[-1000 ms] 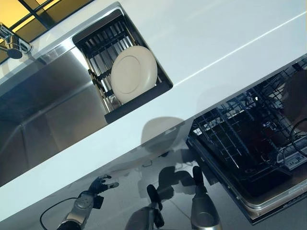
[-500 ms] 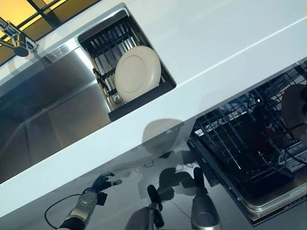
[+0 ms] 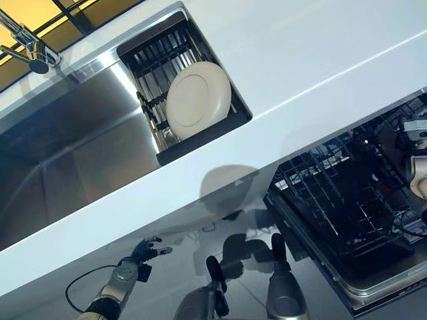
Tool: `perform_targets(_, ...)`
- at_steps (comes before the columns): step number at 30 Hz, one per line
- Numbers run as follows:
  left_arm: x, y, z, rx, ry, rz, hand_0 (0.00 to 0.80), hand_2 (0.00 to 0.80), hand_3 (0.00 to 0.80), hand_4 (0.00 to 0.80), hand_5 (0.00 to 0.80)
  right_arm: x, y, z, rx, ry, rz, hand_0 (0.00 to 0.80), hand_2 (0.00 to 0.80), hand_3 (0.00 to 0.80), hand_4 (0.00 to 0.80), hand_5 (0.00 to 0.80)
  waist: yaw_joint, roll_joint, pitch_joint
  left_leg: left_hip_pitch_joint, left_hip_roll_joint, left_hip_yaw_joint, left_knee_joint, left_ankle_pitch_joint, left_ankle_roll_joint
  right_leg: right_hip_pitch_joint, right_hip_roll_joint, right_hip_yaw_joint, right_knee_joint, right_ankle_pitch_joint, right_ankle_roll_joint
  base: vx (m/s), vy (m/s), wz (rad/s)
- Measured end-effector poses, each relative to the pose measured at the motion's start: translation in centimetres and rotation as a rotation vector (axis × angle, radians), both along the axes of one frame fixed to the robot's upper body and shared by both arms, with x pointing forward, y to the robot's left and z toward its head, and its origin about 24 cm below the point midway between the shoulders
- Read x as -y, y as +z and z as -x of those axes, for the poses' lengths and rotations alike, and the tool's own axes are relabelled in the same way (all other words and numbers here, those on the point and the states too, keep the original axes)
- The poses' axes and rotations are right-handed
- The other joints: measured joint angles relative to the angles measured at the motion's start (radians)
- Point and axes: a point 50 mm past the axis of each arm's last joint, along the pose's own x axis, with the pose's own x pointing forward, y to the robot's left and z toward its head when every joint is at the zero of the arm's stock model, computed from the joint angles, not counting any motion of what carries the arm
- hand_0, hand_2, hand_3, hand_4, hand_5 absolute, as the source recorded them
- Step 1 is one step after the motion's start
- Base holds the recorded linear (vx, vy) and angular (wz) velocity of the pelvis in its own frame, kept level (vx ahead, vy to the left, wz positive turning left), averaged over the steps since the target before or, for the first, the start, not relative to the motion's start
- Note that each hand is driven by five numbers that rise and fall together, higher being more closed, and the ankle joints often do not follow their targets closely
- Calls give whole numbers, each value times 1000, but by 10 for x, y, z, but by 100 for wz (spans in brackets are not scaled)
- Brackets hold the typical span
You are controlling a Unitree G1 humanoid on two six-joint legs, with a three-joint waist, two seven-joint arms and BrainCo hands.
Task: Take plates into dishwasher
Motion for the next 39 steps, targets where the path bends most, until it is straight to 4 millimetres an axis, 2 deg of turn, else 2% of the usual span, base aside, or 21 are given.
perform_targets(15,1,3,-5,13,-4,0,0,0,0,0,0,9,-16,2,-71,-66,9,800,800,800,800,800,3,-3,2,3,2,-19,0,5,0,14,-1,-26,1,1,-1,-4,-11,3)
perform_targets(17,1,3,-5,15,-5,0,0,0,0,0,0,9,-16,2,-72,-70,6,436,436,436,436,436,5,-5,3,3,2,-20,0,6,0,15,-1,-26,3,2,-2,0,0,0)
perform_targets(18,1,3,-6,17,-5,0,0,0,0,0,0,10,-17,3,-73,-74,-1,0,0,0,0,0,6,-6,4,4,2,-20,0,6,0,15,-1,-26,4,2,-3,0,0,0)
perform_targets(23,1,4,-7,21,-6,-1,0,0,0,0,0,10,-29,4,-100,-68,-38,0,0,0,0,0,14,-21,9,17,2,-21,0,6,0,31,-1,-28,4,2,-3,24,10,1)
perform_targets(29,-1,3,-5,15,2,-3,0,0,0,0,0,6,-43,13,-108,-36,-111,0,0,0,0,0,11,-58,3,26,3,-21,0,6,0,39,0,-27,4,2,-3,47,22,0)
perform_targets(34,-6,1,0,-3,15,-18,0,0,0,0,0,4,-59,27,-142,-31,-169,0,0,0,0,0,-3,-121,-15,53,4,-20,-1,4,-1,66,2,-25,4,2,-4,76,43,-1)
perform_targets(39,-14,-7,19,-59,46,-28,0,0,0,0,0,7,-68,42,-149,-47,-226,0,0,0,0,0,-34,-197,-71,77,7,-15,-6,-2,1,87,4,-14,0,-2,-5,85,78,-4)
